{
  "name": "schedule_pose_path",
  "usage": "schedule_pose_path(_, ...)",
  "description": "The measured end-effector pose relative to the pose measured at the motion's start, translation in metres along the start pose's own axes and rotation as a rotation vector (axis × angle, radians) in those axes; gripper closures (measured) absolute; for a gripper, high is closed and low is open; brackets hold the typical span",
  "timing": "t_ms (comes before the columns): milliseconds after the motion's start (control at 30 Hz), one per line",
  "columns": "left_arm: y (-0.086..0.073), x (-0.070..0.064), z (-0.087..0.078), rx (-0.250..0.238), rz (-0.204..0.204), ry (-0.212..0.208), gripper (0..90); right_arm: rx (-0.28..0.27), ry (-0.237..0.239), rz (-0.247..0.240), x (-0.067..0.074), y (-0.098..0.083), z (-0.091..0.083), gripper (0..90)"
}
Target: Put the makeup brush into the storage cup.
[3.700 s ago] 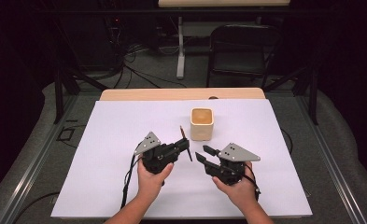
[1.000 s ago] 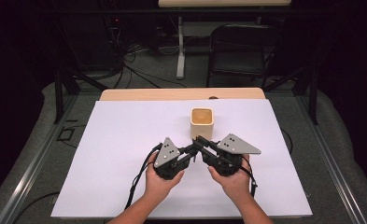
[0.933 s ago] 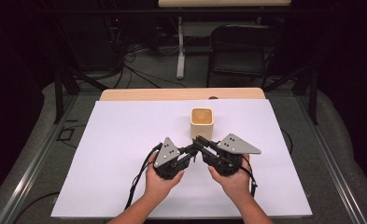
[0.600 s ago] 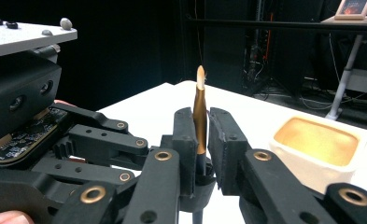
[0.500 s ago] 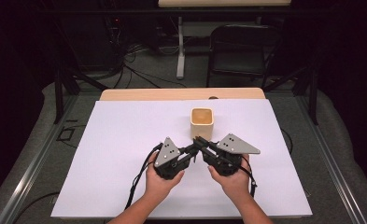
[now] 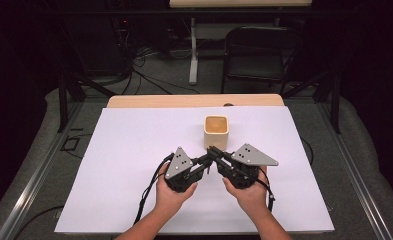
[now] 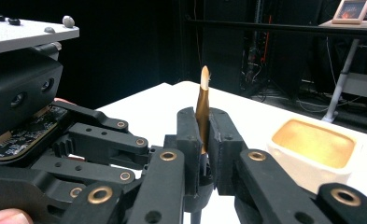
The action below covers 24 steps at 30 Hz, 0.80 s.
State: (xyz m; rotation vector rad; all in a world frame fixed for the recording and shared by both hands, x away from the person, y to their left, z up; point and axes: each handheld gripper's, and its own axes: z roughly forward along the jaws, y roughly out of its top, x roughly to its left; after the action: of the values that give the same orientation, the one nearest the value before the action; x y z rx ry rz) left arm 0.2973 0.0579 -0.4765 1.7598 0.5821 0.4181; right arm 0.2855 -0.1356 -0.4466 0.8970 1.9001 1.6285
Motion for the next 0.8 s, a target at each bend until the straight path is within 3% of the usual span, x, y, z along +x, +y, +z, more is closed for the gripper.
schedule_pose_path(800,-0.0003,0.0002,0.0008,-0.001,-0.004,-0.008,82.8,0.009,-0.003,-0.017,0.0002,0.0004,-0.0005,83.9)
